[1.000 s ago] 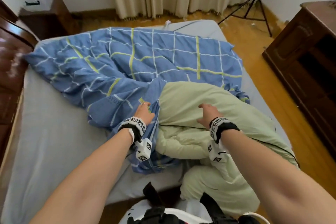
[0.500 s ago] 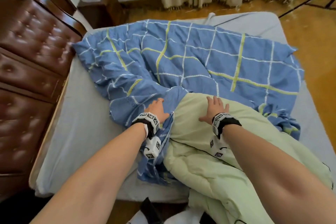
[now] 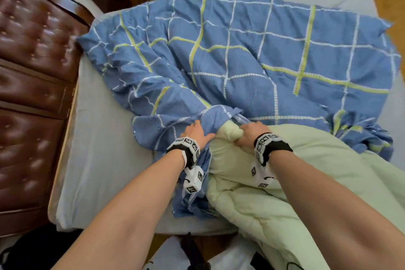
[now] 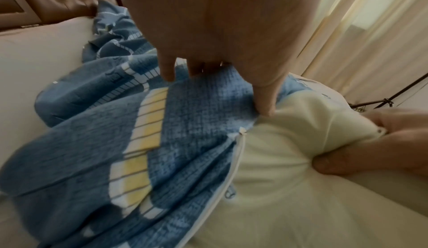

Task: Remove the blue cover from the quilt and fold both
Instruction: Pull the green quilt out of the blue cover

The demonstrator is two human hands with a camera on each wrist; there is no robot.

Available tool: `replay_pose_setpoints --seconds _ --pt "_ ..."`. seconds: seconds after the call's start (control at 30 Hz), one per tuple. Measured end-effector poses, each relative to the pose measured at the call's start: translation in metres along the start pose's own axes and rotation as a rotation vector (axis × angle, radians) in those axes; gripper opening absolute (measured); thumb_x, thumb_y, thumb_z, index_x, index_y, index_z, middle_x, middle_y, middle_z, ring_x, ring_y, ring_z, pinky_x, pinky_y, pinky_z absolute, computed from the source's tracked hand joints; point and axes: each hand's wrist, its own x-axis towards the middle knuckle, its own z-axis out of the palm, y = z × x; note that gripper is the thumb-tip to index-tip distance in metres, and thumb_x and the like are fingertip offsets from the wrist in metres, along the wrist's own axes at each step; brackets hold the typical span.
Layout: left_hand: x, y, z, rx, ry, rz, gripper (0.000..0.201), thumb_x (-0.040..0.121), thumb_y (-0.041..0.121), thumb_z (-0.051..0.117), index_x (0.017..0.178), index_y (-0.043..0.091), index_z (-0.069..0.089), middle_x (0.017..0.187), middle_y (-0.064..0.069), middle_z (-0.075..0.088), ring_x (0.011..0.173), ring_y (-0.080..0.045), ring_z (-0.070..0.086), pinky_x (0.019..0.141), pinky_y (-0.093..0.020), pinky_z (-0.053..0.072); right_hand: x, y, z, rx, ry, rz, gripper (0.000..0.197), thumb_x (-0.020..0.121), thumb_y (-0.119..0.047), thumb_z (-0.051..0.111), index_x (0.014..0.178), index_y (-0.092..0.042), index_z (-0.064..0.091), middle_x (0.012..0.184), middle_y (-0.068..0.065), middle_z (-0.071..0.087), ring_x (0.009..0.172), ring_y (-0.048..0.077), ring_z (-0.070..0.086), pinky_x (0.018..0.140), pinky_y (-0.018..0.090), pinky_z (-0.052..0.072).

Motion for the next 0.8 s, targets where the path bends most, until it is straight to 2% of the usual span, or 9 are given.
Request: replay_pose_setpoints --seconds 0.13,0.27,0.4,0.47,0.53,0.6,0.67,0.73,0.8 --pt "-0.003 -0.002 -0.007 -0.046 0.040 0.093 0.046 0.099 0.043 0.045 0.132 0.010 0.047 0.133 -0.017 0.055 0.122 -0.038 0.052 0.097 -0.043 0.041 -0.021 -0.018 -0.019 0.101 0.006 0.102 0.059 0.080 -0.033 0.067 0.136 -0.024 0.053 0.146 0.000 0.048 0.119 0.029 0.056 0.087 0.033 0.045" --pt "-0.011 -0.016 -0.033 -0.019 0.124 0.214 0.041 0.103 0.039 0.033 0.129 0.011 0.046 0.129 -0.021 0.057 0.118 -0.041 0.054 0.095 -0.046 0.042 -0.062 -0.047 -0.019 0.178 0.119 0.320 0.059 0.074 -0.051 0.069 0.121 -0.018 0.052 0.119 0.006 0.064 0.104 0.031 0.062 0.078 0.036 0.049" --pt "-0.022 -0.061 -0.063 0.028 0.180 0.273 0.033 0.102 0.030 0.036 0.127 0.009 0.042 0.123 -0.022 0.061 0.112 -0.040 0.059 0.087 -0.044 0.044 -0.113 -0.103 -0.005 0.228 0.174 0.480 0.066 0.079 -0.057 0.063 0.128 -0.016 0.046 0.119 0.006 0.063 0.103 0.030 0.063 0.074 0.034 0.045" --pt "-0.026 -0.097 -0.077 0.004 0.202 0.273 0.037 0.100 0.025 0.041 0.133 0.011 0.034 0.120 -0.022 0.063 0.110 -0.040 0.060 0.083 -0.045 0.045 -0.138 -0.145 0.001 0.223 0.181 0.460 0.059 0.085 -0.052 0.062 0.134 -0.021 0.050 0.121 0.000 0.061 0.101 0.028 0.062 0.073 0.031 0.041" --pt "-0.031 -0.137 -0.092 -0.045 0.207 0.248 0.048 0.097 0.021 0.044 0.141 0.014 0.026 0.122 -0.021 0.062 0.110 -0.040 0.060 0.085 -0.047 0.046 -0.154 -0.188 0.007 0.235 0.141 0.453 0.050 0.086 -0.052 0.062 0.126 -0.023 0.058 0.115 -0.006 0.059 0.091 0.025 0.058 0.071 0.028 0.039" --pt "-0.033 -0.176 -0.105 -0.047 0.236 0.246 0.065 0.093 0.021 0.053 0.148 0.018 0.019 0.130 -0.020 0.055 0.116 -0.039 0.056 0.090 -0.046 0.046 -0.159 -0.224 0.015 0.277 0.107 0.479 0.050 0.081 -0.057 0.065 0.117 -0.021 0.062 0.108 0.002 0.066 0.087 0.024 0.059 0.071 0.028 0.043" --pt "-0.038 -0.202 -0.116 0.120 0.362 0.389 0.094 0.082 0.023 0.070 0.153 0.024 0.008 0.146 -0.018 0.034 0.130 -0.035 0.041 0.102 -0.046 0.041 -0.161 -0.252 0.025 0.324 0.112 0.502 0.050 0.079 -0.056 0.068 0.115 -0.024 0.059 0.099 0.005 0.066 0.086 0.025 0.060 0.071 0.029 0.046" --pt "-0.047 -0.211 -0.117 0.380 0.470 0.708 0.114 0.075 0.021 0.077 0.154 0.030 -0.005 0.158 -0.011 0.009 0.143 -0.032 0.018 0.114 -0.046 0.027 -0.165 -0.275 0.036 0.344 0.144 0.531 0.065 0.076 -0.058 0.069 0.131 -0.027 0.052 0.098 0.006 0.067 0.085 0.025 0.061 0.072 0.030 0.048" --pt "-0.067 -0.208 -0.111 0.598 0.363 1.104 0.114 0.075 0.014 0.074 0.154 0.033 -0.005 0.162 -0.002 -0.003 0.149 -0.028 0.002 0.120 -0.049 0.010 -0.172 -0.296 0.048 0.328 0.169 0.543 0.080 0.072 -0.061 0.068 0.142 -0.033 0.041 0.100 0.006 0.068 0.085 0.025 0.062 0.070 0.030 0.047"
